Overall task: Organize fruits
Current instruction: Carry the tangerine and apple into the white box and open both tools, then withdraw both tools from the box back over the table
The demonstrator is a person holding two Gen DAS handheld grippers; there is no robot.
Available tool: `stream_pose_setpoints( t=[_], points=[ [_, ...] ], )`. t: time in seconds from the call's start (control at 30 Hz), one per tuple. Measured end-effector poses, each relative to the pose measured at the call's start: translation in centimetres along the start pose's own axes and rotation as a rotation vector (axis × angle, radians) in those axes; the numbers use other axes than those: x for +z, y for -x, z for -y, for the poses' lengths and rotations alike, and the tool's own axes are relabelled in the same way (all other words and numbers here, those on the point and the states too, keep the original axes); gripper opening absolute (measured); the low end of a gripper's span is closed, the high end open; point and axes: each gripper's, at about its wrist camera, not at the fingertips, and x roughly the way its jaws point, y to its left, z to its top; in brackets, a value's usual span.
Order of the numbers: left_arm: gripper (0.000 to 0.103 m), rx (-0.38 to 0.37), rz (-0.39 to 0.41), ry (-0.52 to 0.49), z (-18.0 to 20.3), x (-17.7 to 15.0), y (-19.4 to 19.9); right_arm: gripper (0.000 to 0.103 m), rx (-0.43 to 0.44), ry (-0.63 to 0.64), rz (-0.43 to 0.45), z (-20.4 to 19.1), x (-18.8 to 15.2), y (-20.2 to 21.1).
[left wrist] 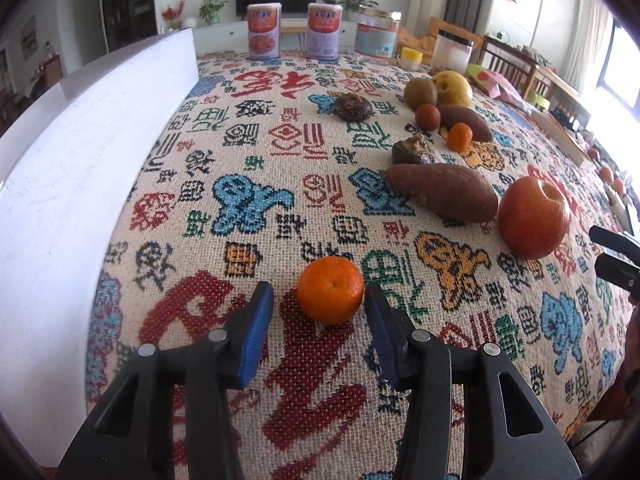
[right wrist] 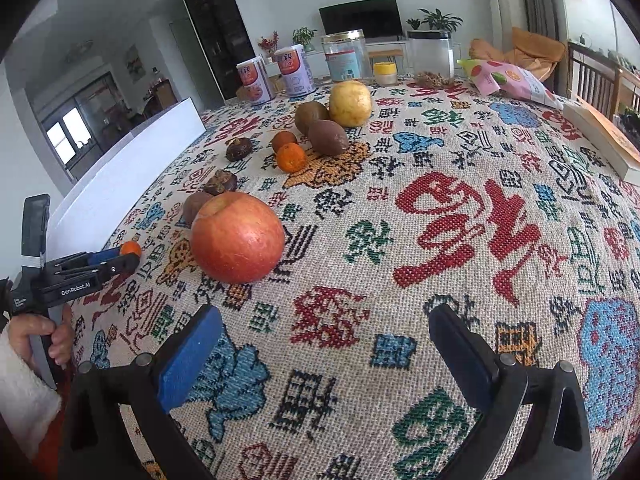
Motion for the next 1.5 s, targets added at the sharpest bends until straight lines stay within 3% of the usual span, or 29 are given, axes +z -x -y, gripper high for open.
stream_pose_setpoints(
  t=[0.17, 0.23, 0.3, 0.47, 0.6, 0.7, 0.8, 1.0, 1.13, 1.2, 1.27, 1.3, 1.37, 1.5],
  points=[
    [0.031, -0.024, 0.01, 0.011, 0.0, 0.0, -0.1, 0.103, 0.013, 0.174, -0.074, -5.2, 3.5, -3.8],
    [0.03, -0.027, 0.013, 0.019, -0.1, -0.1, 0.1, 0.101, 0.012, 0.198, -0.115, -6.1, 4.3, -5.6],
    [0.029, -0.032, 0.015, 0.027, 0.0, -0.3, 0.5, 0.07, 0.009, 0.187, -0.156, -6.2, 4.5, -6.8],
    [0.029, -0.092, 0.051, 0.135, -1.2, 0.4, 4.6, 0.07, 0.031, 0.125, -0.17, -5.7, 3.8, -5.2],
    [0.029, -0.13, 0.147, 0.24, -4.5, 2.7, 11.9, 0.07, 0.105, 0.097, -0.148, -6.6, 4.9, -2.1],
    [0.029, -0.034, 0.243, 0.289, -8.6, 4.5, 17.3, 0.07, 0.198, 0.121, -0.106, -10.2, 8.1, -0.8],
    [0.029, 0.107, 0.267, 0.362, -13.8, 5.3, 19.3, 0.07, 0.326, 0.177, -0.084, -16.6, 11.9, -1.0],
    [0.029, 0.288, 0.087, 0.509, -22.6, 3.3, 14.6, 0.07, 0.521, 0.332, -0.115, -32.2, 15.6, -5.2],
    [0.03, 0.311, -0.002, 0.537, -24.4, 1.2, 12.2, 0.07, 0.509, 0.414, -0.234, -39.6, 14.8, -10.7],
    [0.034, 0.326, -0.008, 0.529, -24.5, 0.8, 12.0, 0.07, 0.463, 0.452, -0.288, -41.6, 13.8, -12.9],
    [0.051, 0.339, 0.003, 0.518, -24.2, 0.7, 12.2, 0.071, 0.418, 0.481, -0.324, -42.6, 12.7, -14.4],
    [0.055, 0.35, 0.016, 0.519, -24.1, 0.7, 12.5, 0.071, 0.405, 0.486, -0.337, -42.8, 12.4, -14.9],
    [0.064, 0.344, 0.055, 0.519, -23.7, 1.1, 13.3, 0.071, 0.415, 0.46, -0.311, -42.3, 12.7, -14.4],
    [0.076, 0.339, 0.141, 0.463, -19.9, 2.6, 14.7, 0.072, 0.444, 0.401, -0.154, -39.0, 15.5, -9.9]
  ],
)
